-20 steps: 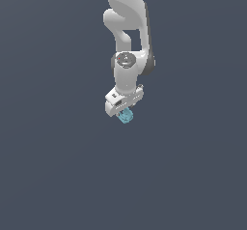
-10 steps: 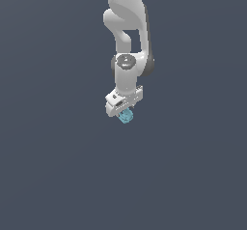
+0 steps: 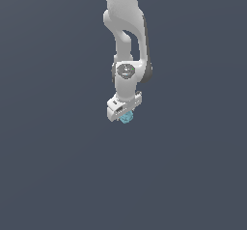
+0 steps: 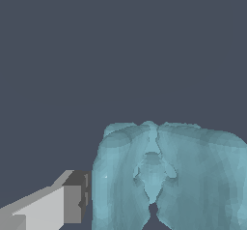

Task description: Pick up the object and move it to a goal position.

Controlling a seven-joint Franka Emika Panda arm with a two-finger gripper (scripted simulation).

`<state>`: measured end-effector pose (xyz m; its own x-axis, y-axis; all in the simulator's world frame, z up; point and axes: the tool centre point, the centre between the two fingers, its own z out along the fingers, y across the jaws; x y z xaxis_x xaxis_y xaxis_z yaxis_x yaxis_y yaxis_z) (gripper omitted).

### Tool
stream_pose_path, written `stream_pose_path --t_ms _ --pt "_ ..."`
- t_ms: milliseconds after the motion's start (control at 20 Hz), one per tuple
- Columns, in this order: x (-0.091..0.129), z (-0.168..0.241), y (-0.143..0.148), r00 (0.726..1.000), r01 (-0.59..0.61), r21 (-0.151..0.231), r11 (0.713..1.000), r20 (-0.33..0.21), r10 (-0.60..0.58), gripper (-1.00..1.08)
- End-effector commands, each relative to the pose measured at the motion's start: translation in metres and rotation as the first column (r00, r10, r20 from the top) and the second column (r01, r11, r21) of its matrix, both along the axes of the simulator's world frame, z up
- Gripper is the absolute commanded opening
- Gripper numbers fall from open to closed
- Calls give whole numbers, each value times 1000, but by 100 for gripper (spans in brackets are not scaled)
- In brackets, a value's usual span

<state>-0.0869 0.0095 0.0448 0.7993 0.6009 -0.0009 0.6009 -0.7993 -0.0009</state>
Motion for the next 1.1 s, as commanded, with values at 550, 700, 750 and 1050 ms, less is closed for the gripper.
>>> stream_pose_path --t_ms 550,700,750,1050 --pt "1 -6 0 1000 0 0 1000 1 0 -100" --pt "1 -5 0 1000 -1 0 1000 2 1 -100" --pt "1 -4 0 1000 -1 0 1000 2 1 -100" --pt "4 13 9 1000 -1 0 1000 2 1 -100"
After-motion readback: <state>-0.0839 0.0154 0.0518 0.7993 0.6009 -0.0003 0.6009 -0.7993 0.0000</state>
